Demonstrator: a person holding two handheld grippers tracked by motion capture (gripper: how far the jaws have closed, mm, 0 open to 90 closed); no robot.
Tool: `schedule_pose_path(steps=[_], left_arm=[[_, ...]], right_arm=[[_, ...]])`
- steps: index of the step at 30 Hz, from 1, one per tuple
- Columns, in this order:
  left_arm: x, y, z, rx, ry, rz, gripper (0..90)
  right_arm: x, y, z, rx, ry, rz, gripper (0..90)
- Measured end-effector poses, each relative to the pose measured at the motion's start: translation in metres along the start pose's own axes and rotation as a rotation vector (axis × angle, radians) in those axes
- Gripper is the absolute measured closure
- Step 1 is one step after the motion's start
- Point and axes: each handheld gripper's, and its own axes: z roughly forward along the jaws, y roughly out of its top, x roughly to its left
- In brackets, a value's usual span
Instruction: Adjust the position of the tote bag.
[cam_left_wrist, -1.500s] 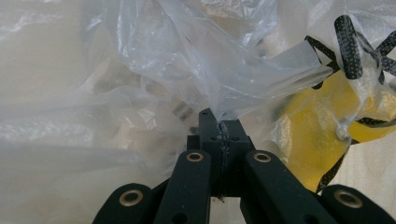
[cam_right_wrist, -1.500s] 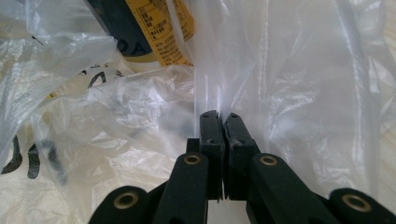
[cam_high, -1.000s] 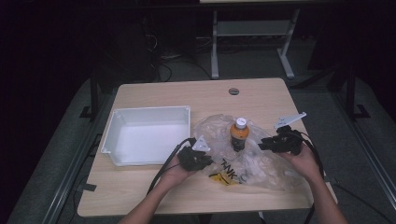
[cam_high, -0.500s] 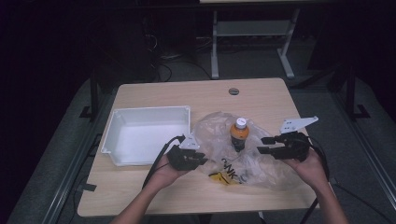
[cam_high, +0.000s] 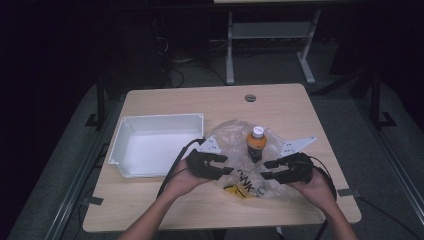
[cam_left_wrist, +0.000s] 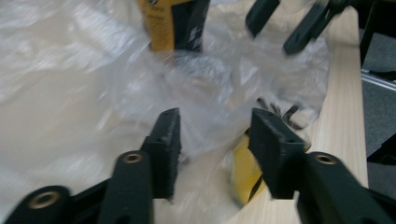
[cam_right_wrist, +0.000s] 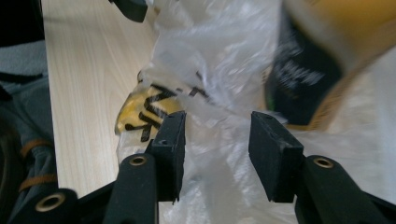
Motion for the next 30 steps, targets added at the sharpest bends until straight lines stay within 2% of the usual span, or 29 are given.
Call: schedule_pose_path(steps=[5, 8, 10, 11, 13, 15, 16, 17, 20, 23, 30], left_arm=[[-0.003, 0.001, 0.023, 0.012, -0.013, -0.015, 38.2], [-0.004, -0.001, 0.036, 0.044, 0.011, -0.007, 36.0], [-0.003, -0.003, 0.045, 0.069, 0.014, -0.004, 42.1], [-0.003, -0.003, 0.049, 0.086, 0.04, 0.001, 45.8], [-0.003, -0.005, 0.055, 0.112, 0.06, 0.015, 53.4], [-0.001, -0.007, 0.058, 0.125, 0.072, 0.01, 64.0], [-0.001, -0.008, 0.059, 0.115, 0.074, -0.001, 69.6], [0.001, -0.009, 0.06, 0.128, 0.079, 0.008, 73.0], [0.002, -0.012, 0.061, 0.126, 0.087, 0.001, 84.7], [0.003, -0.014, 0.061, 0.14, 0.087, 0.001, 88.3], [0.003, -0.021, 0.059, 0.144, 0.094, -0.018, 88.9]], right_arm=[[0.004, -0.005, 0.015, 0.045, 0.007, -0.009, 64.1], [0.005, -0.008, 0.021, 0.067, 0.0, -0.013, 67.8], [0.006, -0.009, 0.023, 0.083, -0.006, -0.017, 70.4], [0.006, -0.01, 0.024, 0.087, -0.003, -0.014, 71.8], [0.006, -0.012, 0.025, 0.093, -0.013, -0.023, 75.1], [0.005, -0.015, 0.027, 0.101, -0.009, -0.013, 78.1], [0.004, -0.016, 0.028, 0.107, -0.008, -0.014, 80.3], [0.004, -0.018, 0.028, 0.109, -0.002, -0.011, 82.3], [0.004, -0.022, 0.03, 0.124, 0.008, -0.006, 87.9], [0.002, -0.026, 0.029, 0.126, 0.015, 0.0, 89.6], [0.002, -0.03, 0.03, 0.141, 0.012, 0.006, 89.7]])
